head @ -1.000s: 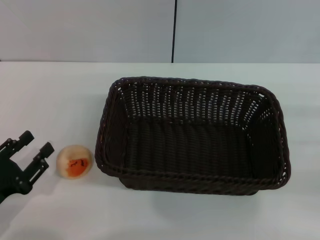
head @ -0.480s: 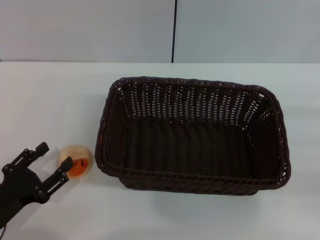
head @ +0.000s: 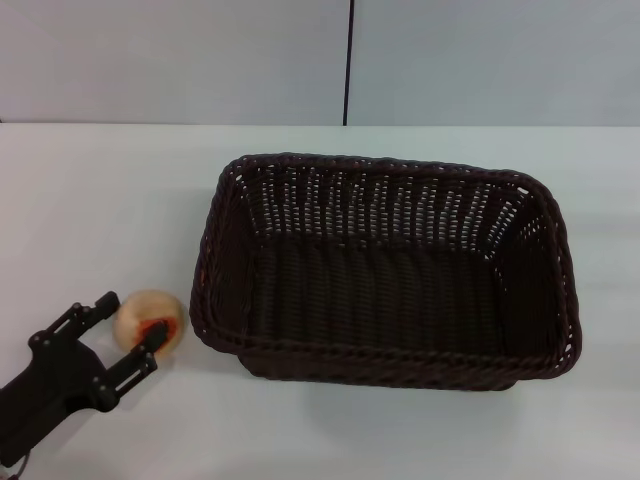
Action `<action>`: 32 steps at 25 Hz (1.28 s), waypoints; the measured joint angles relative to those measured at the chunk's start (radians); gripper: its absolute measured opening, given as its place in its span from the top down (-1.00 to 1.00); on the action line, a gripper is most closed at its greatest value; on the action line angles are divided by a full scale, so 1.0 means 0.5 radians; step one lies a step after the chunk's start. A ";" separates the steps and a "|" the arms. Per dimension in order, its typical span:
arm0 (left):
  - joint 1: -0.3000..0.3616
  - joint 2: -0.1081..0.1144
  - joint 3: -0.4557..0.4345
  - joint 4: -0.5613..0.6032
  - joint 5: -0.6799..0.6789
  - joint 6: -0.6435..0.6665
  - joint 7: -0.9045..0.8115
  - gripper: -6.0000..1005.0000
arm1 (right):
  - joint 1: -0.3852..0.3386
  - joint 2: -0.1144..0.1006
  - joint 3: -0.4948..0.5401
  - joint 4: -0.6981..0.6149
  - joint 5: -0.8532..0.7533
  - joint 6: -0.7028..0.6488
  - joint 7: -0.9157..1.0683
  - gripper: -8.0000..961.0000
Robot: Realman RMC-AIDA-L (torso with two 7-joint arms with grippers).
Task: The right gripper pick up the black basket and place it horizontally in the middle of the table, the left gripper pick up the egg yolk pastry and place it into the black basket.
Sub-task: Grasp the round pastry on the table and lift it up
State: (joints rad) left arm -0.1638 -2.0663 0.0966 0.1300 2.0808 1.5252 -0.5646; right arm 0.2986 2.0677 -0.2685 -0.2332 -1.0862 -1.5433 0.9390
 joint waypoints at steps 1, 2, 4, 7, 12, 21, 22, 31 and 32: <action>-0.005 0.000 0.014 -0.001 0.000 -0.005 0.000 -0.47 | 0.000 0.000 0.000 0.000 0.000 0.000 0.000 0.26; -0.008 0.000 0.019 -0.001 0.000 -0.009 0.000 -0.47 | 0.001 0.000 -0.004 0.000 0.000 0.001 0.000 0.26; -0.010 0.000 0.028 -0.003 0.001 -0.016 0.000 -0.47 | 0.002 0.000 -0.009 0.000 -0.001 0.001 0.000 0.26; -0.010 0.000 0.039 -0.005 0.001 -0.025 0.000 -0.47 | 0.002 0.000 -0.010 0.000 -0.002 0.001 0.000 0.26; -0.010 0.000 0.042 -0.005 0.001 -0.034 0.001 -0.41 | -0.010 0.000 -0.009 0.000 -0.003 0.000 0.000 0.26; -0.010 0.000 0.061 -0.005 0.002 -0.038 0.001 0.16 | -0.014 0.001 -0.012 0.002 -0.006 -0.002 0.000 0.26; -0.010 0.001 0.068 -0.006 0.002 -0.038 0.003 0.20 | -0.015 0.001 -0.012 0.002 -0.006 -0.002 0.000 0.26; -0.012 0.004 0.092 -0.005 0.000 -0.012 0.027 0.52 | -0.015 0.003 -0.012 0.003 -0.008 -0.001 0.002 0.26; -0.012 0.004 0.090 -0.006 -0.003 -0.002 0.027 0.53 | -0.015 0.003 -0.012 0.003 -0.009 -0.001 0.002 0.26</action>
State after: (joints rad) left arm -0.1700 -2.0644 0.1417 0.1272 2.0794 1.5241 -0.5512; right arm 0.2914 2.0692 -0.2746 -0.2316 -1.0906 -1.5436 0.9401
